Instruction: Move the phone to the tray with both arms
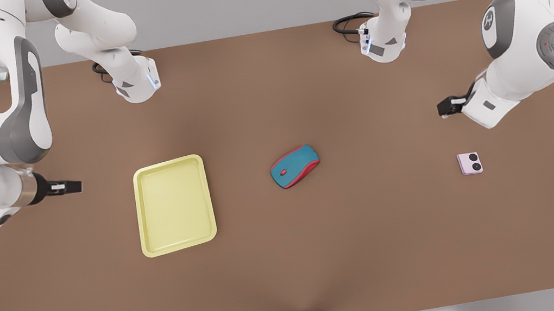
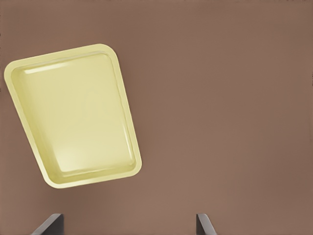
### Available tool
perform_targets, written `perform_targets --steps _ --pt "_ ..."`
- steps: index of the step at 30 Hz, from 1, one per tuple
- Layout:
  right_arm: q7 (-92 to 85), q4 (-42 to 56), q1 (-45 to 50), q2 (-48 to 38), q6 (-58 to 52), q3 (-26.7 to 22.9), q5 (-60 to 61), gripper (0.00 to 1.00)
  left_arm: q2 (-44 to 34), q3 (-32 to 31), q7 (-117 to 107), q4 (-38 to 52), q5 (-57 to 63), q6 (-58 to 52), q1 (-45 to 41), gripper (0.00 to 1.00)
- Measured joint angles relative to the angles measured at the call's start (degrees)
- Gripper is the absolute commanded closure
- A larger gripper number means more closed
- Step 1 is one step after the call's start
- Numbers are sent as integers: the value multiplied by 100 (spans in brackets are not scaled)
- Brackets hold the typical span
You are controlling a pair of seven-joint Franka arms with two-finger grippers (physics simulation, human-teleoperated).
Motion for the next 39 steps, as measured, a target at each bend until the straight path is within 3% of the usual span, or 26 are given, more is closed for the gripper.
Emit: perform_targets --steps 5,10,14,26,39 --pt "-2 3 1 0 204 3 4 0 573 69 -91 -749 49 505 283 0" --pt "1 21 3 0 294 4 0 0 1272 80 61 -2250 44 2371 1390 0" --pt "-4 46 1 44 328 0 3 0 1539 85 302 -2891 40 3683 1685 0" --pt "-19 44 -9 53 350 -5 5 0 2106 88 782 -3199 71 5586 1987 0" --pt "-24 62 -33 70 345 -5 12 0 2143 37 1241 -3487 95 5832 2163 0"
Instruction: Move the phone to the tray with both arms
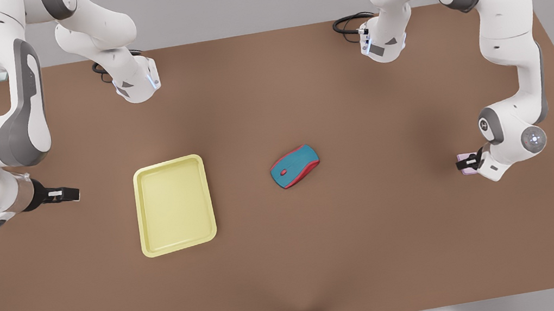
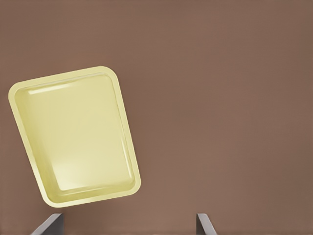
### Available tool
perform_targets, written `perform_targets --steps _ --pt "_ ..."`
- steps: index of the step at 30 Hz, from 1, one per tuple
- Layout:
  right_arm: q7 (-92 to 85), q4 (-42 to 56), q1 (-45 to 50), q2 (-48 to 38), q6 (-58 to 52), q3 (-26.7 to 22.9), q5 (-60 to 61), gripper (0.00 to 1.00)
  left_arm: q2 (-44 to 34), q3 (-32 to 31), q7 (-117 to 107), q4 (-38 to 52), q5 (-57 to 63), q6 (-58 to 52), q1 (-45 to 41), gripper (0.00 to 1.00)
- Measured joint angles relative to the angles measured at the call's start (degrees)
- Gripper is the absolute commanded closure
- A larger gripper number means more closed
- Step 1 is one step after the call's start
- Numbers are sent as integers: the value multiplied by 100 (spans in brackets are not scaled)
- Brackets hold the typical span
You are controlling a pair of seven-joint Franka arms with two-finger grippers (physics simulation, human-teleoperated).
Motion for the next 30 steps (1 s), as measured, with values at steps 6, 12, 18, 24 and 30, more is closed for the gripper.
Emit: perform_targets --steps 6,12,18,24,30 --pt "0 -1 -3 3 -1 0 1 0 71 1 257 2 -1 3 1 0" --pt "-1 -1 5 5 -1 7 2 0 121 7 436 23 -3 37 0 0" --pt "6 8 18 6 -1 24 4 0 185 7 555 56 -11 73 0 0" --pt "8 9 -4 7 0 17 -6 0 206 7 589 63 25 111 0 25" --pt "23 274 79 -139 -41 89 -118 0 5 -130 422 100 12 97 -62 24"
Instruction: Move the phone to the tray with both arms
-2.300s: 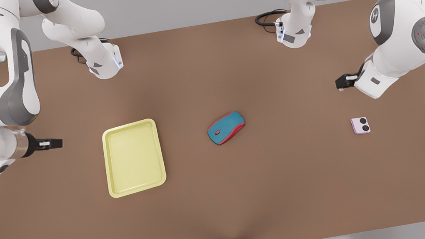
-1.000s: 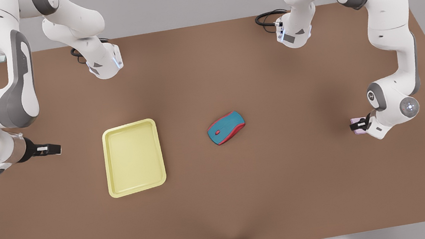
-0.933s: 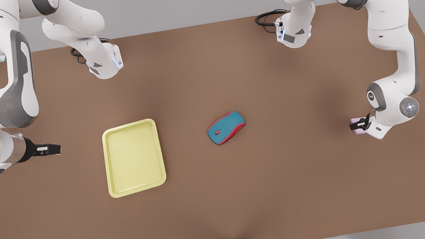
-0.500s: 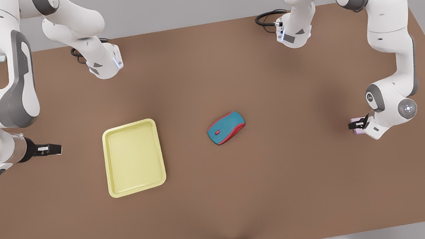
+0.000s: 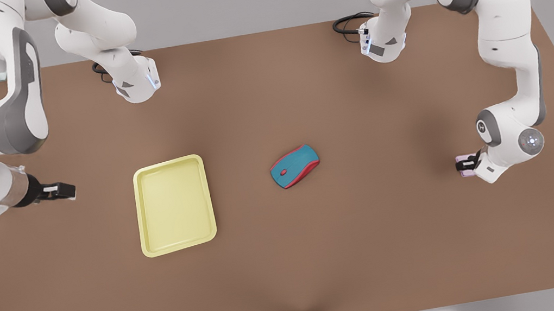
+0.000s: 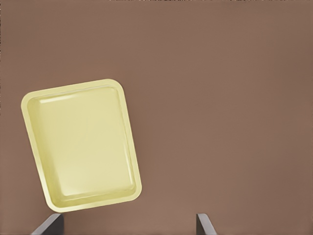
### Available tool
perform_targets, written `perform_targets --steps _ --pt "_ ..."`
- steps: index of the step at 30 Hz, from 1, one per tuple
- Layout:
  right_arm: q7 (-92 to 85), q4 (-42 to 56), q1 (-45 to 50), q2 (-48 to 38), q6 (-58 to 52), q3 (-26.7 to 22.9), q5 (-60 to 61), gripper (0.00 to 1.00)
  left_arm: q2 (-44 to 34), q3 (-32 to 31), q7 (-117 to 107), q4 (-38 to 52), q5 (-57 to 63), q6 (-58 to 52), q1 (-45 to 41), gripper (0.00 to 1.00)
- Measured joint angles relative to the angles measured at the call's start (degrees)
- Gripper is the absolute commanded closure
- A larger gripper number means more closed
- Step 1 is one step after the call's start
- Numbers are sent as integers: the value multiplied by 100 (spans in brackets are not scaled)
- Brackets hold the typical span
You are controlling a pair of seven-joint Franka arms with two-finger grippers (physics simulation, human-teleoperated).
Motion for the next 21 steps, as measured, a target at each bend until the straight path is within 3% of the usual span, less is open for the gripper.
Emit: perform_targets --steps 2,4,5,8,13,21 --pt "0 -8 3 -22 8 7 -16 0 -62 -173 -173 54 -12 -20 -182 24" --pt "0 -125 -38 -157 27 40 -25 0 -92 -286 -535 282 -23 -75 -1019 24" --pt "-1 -243 -355 -269 38 391 -35 0 -9 -496 -777 638 -35 -186 -1379 24" --pt "-2 -345 -796 -285 44 858 -59 0 885 -756 -1645 2426 -38 -757 -2666 24" --pt "12 -329 -889 -79 57 919 -53 0 2292 -718 -3085 4642 -49 -1325 -3705 24" --pt "31 -229 -906 56 79 908 -45 0 2782 -1255 -5041 5160 -84 -1251 -4092 24"
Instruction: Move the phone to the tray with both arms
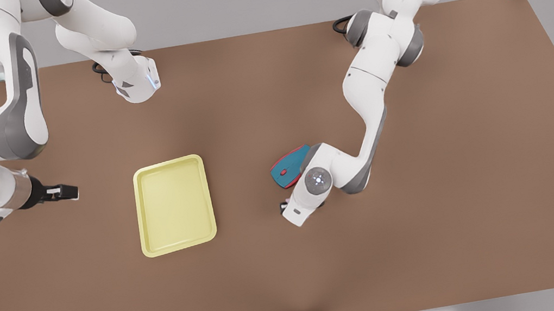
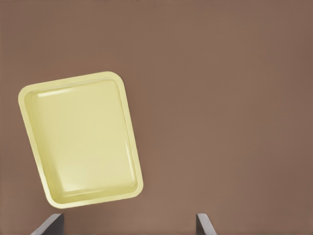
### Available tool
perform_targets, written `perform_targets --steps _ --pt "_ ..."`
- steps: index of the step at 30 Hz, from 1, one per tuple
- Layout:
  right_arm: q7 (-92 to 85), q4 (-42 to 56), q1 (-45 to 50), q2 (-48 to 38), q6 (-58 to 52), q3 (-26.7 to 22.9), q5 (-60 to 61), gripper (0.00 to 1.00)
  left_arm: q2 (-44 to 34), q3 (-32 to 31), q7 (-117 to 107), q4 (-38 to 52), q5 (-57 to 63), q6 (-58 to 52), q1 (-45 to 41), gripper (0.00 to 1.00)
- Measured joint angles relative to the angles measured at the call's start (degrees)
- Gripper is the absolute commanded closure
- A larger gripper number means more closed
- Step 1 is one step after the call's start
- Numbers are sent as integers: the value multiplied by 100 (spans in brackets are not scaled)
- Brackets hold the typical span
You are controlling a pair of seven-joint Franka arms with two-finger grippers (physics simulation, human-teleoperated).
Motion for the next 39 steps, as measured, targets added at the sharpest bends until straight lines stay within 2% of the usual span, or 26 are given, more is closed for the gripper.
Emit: perform_targets --steps 5,6,7,11,13,15,17,20,22,25,28,34,39 --pt "-8 96 -9 104 -8 -20 -19 0 196 -415 -764 150 2 424 8 24" --pt "-9 130 -11 133 -9 -21 -23 0 216 -453 -883 155 1 476 10 16" --pt "-8 147 -12 148 -11 -22 -26 0 228 -474 -985 156 -5 521 7 0" --pt "0 159 -13 169 -24 -23 -30 0 80 -483 -1308 128 -4 528 59 0" --pt "1 159 -12 172 -26 -19 -33 0 -830 74 -1126 113 48 -237 547 0" --pt "0 164 118 184 -6 70 -19 0 -1870 1330 -660 114 96 -1339 813 0" --pt "4 188 504 435 99 116 -9 0 -2584 1926 -129 34 118 -2397 1211 0" --pt "16 292 1102 1060 491 133 3 0 -4655 1359 549 -2624 143 -2891 2087 0" --pt "74 392 1528 1622 858 135 1 0 -5012 1182 938 -2807 124 -3282 2193 0" --pt "280 429 2215 2243 1445 136 7 0 -4961 1028 1434 -2317 -89 -3864 2127 0" --pt "551 576 2641 2754 2026 141 11 0 -4818 1024 1855 -2223 -266 -4226 2152 0" --pt "1393 3302 3399 4870 2745 100 -14 0 -4704 1049 2521 -2223 -336 -4570 2160 0" --pt "2139 3727 3604 5157 3009 271 29 0 -4670 1050 2932 -2226 -345 -4667 2159 0"
